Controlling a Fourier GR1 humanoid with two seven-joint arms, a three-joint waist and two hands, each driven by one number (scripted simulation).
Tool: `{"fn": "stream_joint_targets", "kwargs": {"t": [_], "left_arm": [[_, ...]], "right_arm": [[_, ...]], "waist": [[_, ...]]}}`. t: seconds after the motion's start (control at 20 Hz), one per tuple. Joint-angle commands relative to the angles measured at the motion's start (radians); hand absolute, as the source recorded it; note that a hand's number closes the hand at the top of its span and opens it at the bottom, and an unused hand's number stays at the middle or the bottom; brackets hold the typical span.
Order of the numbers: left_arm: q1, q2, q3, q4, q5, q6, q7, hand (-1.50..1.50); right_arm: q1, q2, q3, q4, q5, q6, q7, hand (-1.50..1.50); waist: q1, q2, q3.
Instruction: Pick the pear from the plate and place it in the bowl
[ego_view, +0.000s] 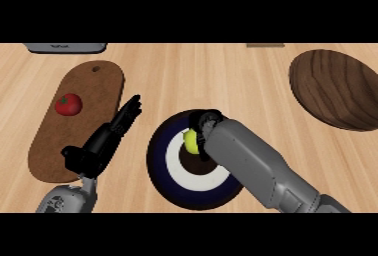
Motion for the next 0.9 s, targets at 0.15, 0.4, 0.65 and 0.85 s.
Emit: {"fn": "stream_joint_targets", "kwargs": {"t": [0.15, 0.4, 0.65, 0.85], "left_arm": [[-0.004, -0.012, 0.03, 0.042, -0.001, -0.038, -0.035, 0.0], [-0.042, -0.049, 0.033, 0.045, -0.028, -0.014, 0.001, 0.0], [0.01, -0.024, 0.014, -0.016, -0.04, -0.006, 0.001, 0.0], [-0.013, -0.034, 0.003, -0.02, -0.026, -0.021, 0.029, 0.0]], "right_arm": [[0.03, 0.028, 0.005, 0.019, 0.049, -0.053, -0.033, 1.5], [-0.032, 0.009, -0.065, 0.101, 0.143, -0.04, -0.135, 1.5], [-0.085, -0.195, -0.212, 0.168, 0.198, -0.445, 0.022, 1.5], [-0.132, -0.248, -0.214, 0.243, 0.31, -0.66, 0.159, 1.5]], "waist": [[0.003, 0.017, 0.001], [0.0, 0.018, 0.001], [0.004, 0.026, 0.003], [0.021, 0.029, 0.002]]}}
